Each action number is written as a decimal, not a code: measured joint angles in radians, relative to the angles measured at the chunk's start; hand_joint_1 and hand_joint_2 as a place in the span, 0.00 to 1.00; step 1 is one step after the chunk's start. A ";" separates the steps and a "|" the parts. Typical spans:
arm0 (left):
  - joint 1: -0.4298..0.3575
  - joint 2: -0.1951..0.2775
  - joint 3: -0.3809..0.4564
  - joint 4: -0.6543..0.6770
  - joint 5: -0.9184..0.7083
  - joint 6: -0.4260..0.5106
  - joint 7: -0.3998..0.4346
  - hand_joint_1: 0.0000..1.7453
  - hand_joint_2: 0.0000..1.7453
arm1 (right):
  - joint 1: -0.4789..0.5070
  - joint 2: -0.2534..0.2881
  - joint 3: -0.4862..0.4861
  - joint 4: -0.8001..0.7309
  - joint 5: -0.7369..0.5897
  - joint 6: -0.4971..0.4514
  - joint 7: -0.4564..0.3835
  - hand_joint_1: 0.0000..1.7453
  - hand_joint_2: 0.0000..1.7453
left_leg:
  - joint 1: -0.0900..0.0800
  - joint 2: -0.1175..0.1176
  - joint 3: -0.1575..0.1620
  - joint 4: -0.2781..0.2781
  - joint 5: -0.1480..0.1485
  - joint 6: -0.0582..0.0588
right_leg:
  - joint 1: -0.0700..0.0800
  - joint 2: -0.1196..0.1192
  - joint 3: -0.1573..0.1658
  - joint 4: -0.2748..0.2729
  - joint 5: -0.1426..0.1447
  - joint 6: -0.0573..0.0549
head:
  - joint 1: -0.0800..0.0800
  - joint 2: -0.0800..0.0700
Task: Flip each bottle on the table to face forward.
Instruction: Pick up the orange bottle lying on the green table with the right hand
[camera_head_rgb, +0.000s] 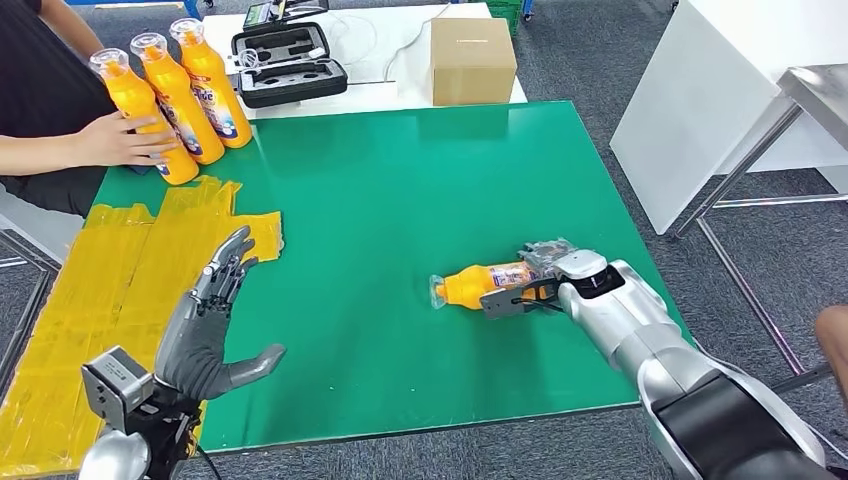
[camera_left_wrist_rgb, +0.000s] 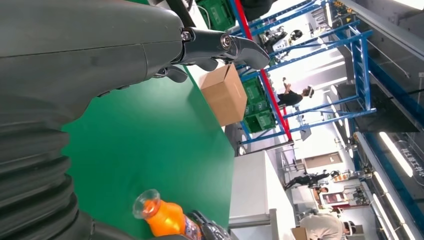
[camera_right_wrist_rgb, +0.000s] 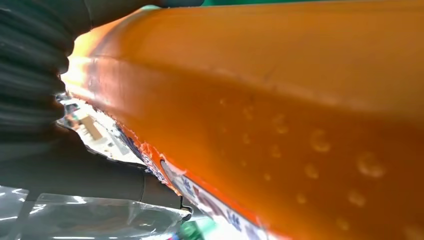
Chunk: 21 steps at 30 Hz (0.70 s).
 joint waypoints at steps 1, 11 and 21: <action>-0.001 0.000 0.000 0.001 0.000 0.000 0.000 0.00 1.00 | -0.002 0.001 0.002 0.002 -0.002 0.004 -0.003 1.00 1.00 | 0.000 0.000 0.000 0.000 0.000 0.000 | 0.000 0.000 0.000 0.000 0.000 0.000 | 0.000 0.000; -0.013 0.000 0.000 0.032 0.000 -0.004 0.002 0.00 1.00 | 0.017 0.012 -0.014 -0.058 -0.278 0.006 -0.012 1.00 1.00 | 0.000 0.000 0.002 0.000 0.000 0.000 | 0.000 0.000 0.002 0.000 0.000 0.000 | 0.000 0.000; 0.040 0.000 0.006 0.016 0.020 -0.015 0.013 0.00 1.00 | 0.145 0.015 -0.187 -0.352 -0.576 -0.012 0.055 1.00 1.00 | 0.000 -0.002 0.000 0.000 0.000 0.000 | 0.000 -0.001 0.000 0.000 0.000 0.000 | 0.000 0.000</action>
